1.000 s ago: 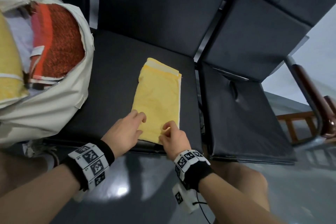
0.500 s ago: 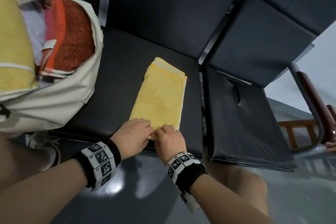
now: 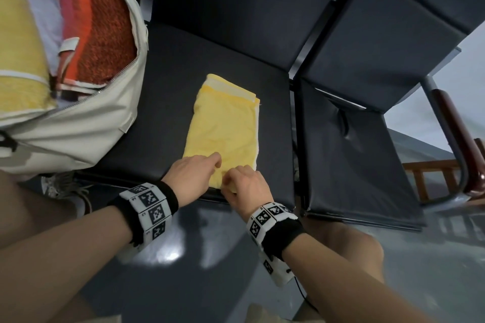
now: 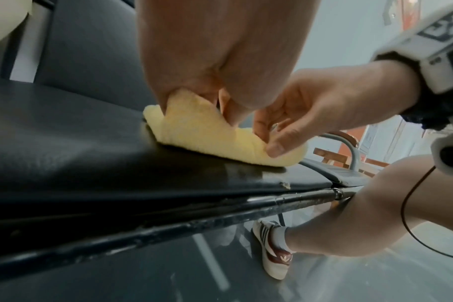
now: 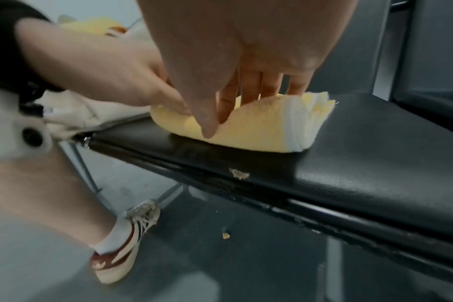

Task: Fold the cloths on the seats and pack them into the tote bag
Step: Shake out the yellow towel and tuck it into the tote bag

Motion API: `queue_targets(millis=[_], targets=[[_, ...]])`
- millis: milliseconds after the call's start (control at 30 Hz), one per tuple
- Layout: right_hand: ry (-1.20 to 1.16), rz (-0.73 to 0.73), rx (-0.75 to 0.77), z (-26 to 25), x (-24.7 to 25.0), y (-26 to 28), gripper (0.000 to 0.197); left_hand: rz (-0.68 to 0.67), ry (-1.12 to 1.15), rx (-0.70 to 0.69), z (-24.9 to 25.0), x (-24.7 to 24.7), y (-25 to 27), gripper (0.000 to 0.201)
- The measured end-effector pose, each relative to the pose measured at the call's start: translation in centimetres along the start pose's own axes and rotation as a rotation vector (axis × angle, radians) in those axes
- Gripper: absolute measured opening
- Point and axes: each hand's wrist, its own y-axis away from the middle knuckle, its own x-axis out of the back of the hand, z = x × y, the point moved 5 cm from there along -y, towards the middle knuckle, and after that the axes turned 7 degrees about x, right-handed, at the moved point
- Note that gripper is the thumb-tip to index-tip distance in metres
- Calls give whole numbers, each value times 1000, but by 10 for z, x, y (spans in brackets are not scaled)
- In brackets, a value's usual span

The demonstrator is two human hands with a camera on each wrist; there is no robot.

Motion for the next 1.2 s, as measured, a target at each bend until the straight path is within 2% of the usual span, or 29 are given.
queue_targets(millis=[100, 200, 333, 433, 567, 700, 767, 867, 967, 1067, 1200], targets=[[1, 10, -10, 1, -2, 2, 28, 13, 49, 14, 0, 2, 1, 3], [5, 9, 3, -1, -1, -2, 29, 70, 17, -7, 0, 4, 1, 9], [19, -18, -7, -1, -2, -7, 25, 183, -220, -175, 11, 9, 5, 10], [31, -36, -31, 1, -2, -9, 23, 56, -329, -179, 16, 5, 7, 28], [82, -131, -23, -2, 0, -12, 27, 42, -409, -151, 18, 6, 9, 28], [67, -94, -19, -4, 2, -10, 31, 57, -403, -105, 16, 8, 9, 18], [-24, -23, -21, -2, 3, -6, 36, 79, -364, -90, 16, 9, 8, 22], [-76, 18, -22, -2, 2, 0, 28, 103, -284, -93, 14, 5, 9, 27], [-134, -63, -115, 2, -2, -1, 27, 179, -216, -185, 16, 5, 11, 22], [-233, -156, -211, 8, -1, -6, 28, 217, -268, -296, 19, 2, 12, 28], [-250, -168, -183, 10, 0, -6, 29, 195, -300, -298, 20, -3, 11, 36]])
